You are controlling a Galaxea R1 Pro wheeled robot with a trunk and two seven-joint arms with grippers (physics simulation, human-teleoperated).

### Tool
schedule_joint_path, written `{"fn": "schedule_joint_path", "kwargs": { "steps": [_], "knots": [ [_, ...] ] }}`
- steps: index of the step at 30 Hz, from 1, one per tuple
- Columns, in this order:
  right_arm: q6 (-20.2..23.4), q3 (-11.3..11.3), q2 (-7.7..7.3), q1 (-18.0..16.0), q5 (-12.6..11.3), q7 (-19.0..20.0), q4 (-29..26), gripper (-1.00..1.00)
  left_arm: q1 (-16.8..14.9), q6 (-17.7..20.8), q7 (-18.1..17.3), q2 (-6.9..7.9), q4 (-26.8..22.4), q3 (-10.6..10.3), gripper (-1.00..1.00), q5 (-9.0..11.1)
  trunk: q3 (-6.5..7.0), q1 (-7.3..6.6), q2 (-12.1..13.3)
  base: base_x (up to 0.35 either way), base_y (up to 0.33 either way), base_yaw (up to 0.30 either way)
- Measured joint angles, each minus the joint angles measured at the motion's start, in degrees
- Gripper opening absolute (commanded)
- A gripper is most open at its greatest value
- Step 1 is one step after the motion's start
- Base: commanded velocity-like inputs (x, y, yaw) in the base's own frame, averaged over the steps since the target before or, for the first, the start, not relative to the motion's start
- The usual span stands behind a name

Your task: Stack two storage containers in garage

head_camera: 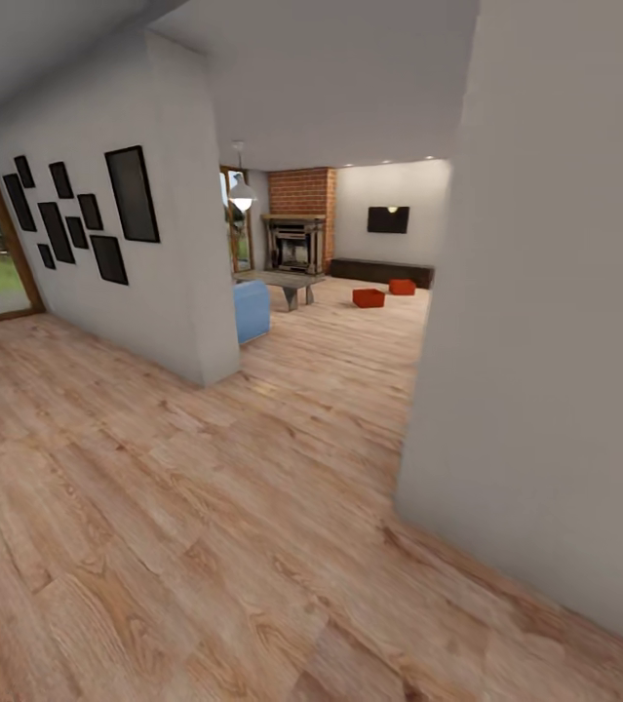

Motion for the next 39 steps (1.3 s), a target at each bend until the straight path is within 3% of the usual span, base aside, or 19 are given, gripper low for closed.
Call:
{"fn": "schedule_joint_path", "kwargs": {
  "steps": [27, 39],
  "knots": [
    [0.03, 0.02, -0.06, 0.00, 0.00, 0.00, 0.00, 1.00, 0.00, 0.22, 0.00, 0.00, 0.00, -0.07, 1.00, 0.02, 0.00, 0.00, 0.00, 0.321, 0.000, 0.297],
    [0.00, -0.07, -0.09, 0.01, -0.47, 0.00, 0.00, 1.00, 0.00, 0.39, 0.00, 0.00, 0.00, -0.09, 1.00, 0.16, 0.00, 0.00, 0.00, 0.321, 0.000, 0.021]
  ]
}}
